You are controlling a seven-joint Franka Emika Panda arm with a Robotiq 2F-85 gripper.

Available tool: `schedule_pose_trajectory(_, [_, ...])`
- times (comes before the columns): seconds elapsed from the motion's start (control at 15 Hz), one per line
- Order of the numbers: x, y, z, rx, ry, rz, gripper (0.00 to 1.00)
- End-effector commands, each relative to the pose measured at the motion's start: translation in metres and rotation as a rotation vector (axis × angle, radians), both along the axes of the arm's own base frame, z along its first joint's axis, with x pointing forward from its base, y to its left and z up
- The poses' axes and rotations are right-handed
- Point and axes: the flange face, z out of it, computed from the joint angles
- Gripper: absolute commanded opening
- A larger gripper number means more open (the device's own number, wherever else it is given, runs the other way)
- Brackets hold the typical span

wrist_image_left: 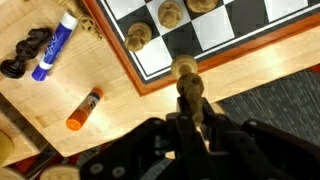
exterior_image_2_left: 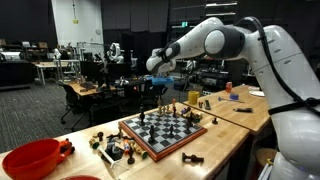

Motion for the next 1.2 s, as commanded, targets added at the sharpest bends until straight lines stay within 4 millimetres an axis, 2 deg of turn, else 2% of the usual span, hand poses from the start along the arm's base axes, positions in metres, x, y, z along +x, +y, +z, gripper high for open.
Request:
schedule_pose_trajectory(0.0, [0.001,-0.003,0.002,0.019,0.014,0.001,0.04])
schedule_pose_trajectory(1.13, [0.001,-0.01,-0.013,0.041,0.015,0.016,0.04])
